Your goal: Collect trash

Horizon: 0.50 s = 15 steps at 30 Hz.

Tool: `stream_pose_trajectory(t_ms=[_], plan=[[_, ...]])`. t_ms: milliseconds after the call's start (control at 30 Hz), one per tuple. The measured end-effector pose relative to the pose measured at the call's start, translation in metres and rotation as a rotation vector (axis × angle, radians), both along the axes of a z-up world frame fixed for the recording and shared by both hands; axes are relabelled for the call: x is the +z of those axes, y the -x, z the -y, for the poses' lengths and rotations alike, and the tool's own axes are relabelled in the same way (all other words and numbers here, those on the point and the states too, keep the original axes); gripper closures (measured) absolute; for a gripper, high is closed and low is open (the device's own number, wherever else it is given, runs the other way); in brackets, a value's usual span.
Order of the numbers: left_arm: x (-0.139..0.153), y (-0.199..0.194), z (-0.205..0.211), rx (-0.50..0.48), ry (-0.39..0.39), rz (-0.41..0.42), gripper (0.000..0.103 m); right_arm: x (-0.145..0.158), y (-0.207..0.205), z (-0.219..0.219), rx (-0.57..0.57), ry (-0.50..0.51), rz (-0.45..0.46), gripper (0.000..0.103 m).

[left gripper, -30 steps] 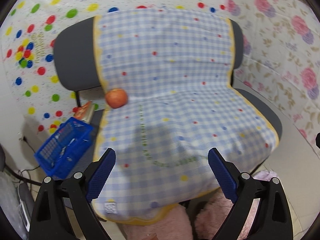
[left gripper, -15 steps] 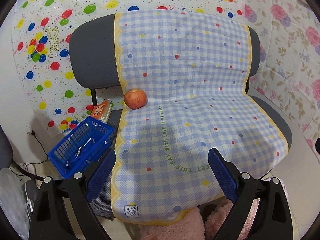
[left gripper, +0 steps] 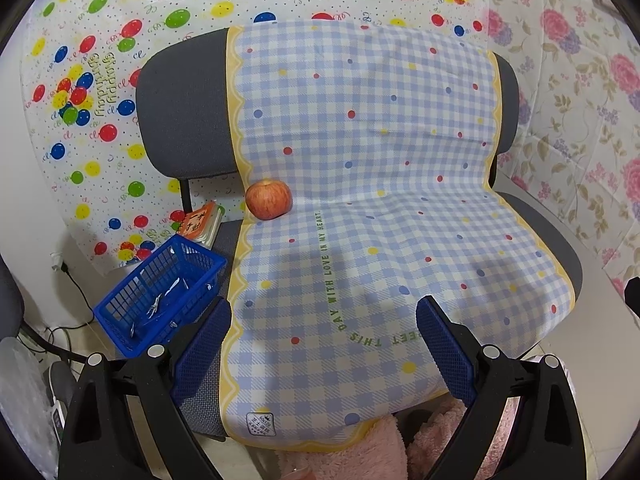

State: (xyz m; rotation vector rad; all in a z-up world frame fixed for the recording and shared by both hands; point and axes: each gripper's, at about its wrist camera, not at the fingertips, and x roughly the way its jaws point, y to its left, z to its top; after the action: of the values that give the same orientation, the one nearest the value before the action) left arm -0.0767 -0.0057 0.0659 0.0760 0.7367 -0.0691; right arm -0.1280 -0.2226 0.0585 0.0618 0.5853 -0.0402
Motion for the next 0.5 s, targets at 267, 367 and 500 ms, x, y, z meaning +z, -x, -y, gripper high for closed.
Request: stream_pose_trajectory(t_ms=[267, 367, 500], plan=[[0.0, 0.0008, 0.0016, 0.001, 0.001, 0.003, 0.01, -0.0012, 0.0008, 0.0021, -0.002, -0.002, 0.001, 0.006], [-0.0003, 0.0009, 0.0009, -0.001, 0.0, 0.002, 0.01, -0.0014, 0.0006, 0.0028, -0.001, -0.002, 0.0, 0.006], [0.0, 0.0028, 0.0037, -0.003, 0.0, 0.001, 0.01, -0.0016, 0.0014, 0.0034, -0.003, -0.002, -0.001, 0.006]])
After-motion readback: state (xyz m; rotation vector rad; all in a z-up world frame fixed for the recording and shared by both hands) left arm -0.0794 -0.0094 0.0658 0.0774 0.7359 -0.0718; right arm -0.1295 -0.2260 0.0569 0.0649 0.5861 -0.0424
